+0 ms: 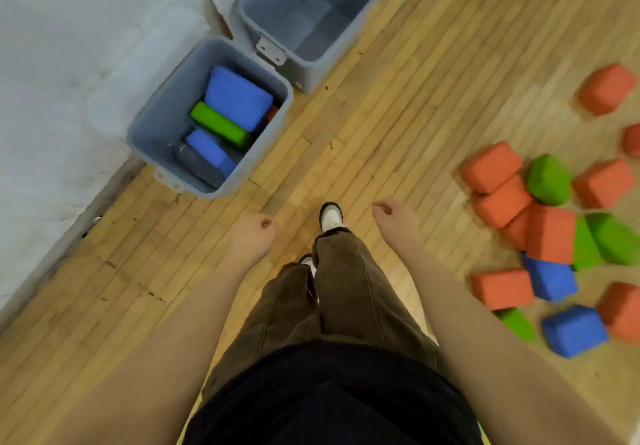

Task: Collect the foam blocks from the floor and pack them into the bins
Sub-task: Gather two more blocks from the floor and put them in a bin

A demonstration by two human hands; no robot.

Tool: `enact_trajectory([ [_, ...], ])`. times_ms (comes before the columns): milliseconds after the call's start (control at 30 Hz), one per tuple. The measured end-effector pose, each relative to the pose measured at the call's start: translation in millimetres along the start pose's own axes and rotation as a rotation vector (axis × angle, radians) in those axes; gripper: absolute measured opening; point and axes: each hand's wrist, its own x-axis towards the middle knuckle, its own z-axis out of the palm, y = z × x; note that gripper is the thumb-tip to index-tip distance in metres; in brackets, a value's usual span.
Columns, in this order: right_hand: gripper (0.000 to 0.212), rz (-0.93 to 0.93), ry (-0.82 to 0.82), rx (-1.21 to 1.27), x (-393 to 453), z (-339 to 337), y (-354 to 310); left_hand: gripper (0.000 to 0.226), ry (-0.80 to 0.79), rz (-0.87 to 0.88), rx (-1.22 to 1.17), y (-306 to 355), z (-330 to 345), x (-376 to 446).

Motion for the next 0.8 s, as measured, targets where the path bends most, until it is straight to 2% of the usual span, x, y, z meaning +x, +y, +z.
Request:
enact_trajectory([
  [267,0.030,0.408,0.256,0.442,-106.8,-27.4,163.6,0.032,-0.295,0.318,0.357,91.9,113.0,-30.1],
  [500,0.024,0.711,0.531,0.843,-198.9,-29.3,297.1,0.024,-0.551,0.624,0.745,167.1,270.3,-102.8],
  [567,0.021,0.771,0.585,0.923,-221.0,-29.2,334.3,0.029,-0.610,0.690,0.842,179.5,320.7,-130.6],
  [667,0.021,0.870,0.636,1.017,-241.7,-35.2,389.1,0.033,-0.670,0.747,0.959,192.3,395.1,-165.6],
  [800,0.027,0.896,0.687,1.049,-248.4,-60.6,455.2,0.027,-0.694,0.754,1.020,198.8,477.0,-188.3],
])
